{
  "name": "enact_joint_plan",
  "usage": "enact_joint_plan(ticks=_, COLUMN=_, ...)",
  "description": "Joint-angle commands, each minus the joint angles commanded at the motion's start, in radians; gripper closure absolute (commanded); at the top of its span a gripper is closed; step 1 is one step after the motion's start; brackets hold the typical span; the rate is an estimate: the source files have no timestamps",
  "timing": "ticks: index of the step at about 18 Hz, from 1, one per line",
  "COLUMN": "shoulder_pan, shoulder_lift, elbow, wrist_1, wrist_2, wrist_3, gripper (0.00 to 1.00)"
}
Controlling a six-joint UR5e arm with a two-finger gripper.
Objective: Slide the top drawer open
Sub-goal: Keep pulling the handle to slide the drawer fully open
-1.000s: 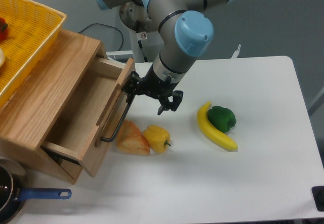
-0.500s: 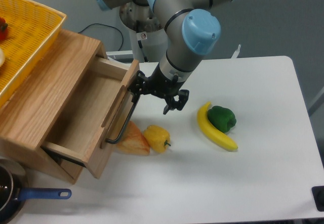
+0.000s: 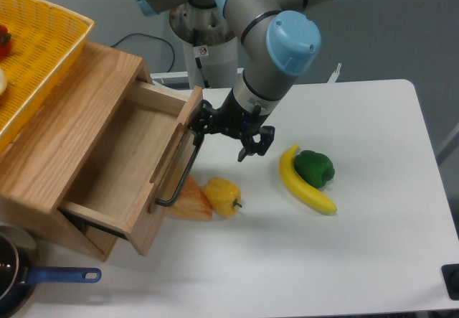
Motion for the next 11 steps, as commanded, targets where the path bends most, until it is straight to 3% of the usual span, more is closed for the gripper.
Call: enact_joint_plan(ticks=11, shoulder_pan=0.009, shoulder_lift=-0.003, elbow=0.011, wrist_1=0.002, wrist_2=0.003, wrist_3=0.002, gripper=0.00)
